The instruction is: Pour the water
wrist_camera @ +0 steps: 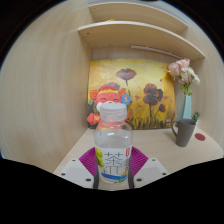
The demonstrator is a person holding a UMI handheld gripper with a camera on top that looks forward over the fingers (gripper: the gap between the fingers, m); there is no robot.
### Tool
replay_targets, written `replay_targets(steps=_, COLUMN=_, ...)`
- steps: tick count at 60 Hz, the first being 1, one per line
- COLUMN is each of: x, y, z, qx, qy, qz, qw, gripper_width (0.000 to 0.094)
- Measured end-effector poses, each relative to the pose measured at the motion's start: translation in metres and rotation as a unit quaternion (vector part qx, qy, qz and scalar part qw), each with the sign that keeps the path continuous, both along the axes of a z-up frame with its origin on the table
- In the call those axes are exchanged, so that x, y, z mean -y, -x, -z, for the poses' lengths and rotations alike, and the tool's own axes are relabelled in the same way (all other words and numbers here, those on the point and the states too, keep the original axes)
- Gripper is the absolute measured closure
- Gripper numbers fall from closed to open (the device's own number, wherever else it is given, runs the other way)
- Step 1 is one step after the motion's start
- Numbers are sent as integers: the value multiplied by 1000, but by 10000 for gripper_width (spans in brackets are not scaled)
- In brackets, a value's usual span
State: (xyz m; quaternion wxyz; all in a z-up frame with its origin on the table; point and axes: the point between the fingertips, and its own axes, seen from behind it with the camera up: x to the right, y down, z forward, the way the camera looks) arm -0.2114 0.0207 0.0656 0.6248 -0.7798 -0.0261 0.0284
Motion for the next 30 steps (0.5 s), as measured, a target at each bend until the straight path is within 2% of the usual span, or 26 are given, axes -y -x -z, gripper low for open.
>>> replay_targets(steps=11, x=-6, y=0, z=-7, qx=-30, qy=12, qz=-21, qw=999, gripper_width=534)
replay_targets(steps=23, x=-38, y=-18, z=-56, qx=-172, qy=23, qz=-37, qw=984, gripper_width=535)
replay_targets(steps=30, x=-65, y=-53, z=-95, qx=-260, qy=17, qz=-16, qw=965, gripper_width=534)
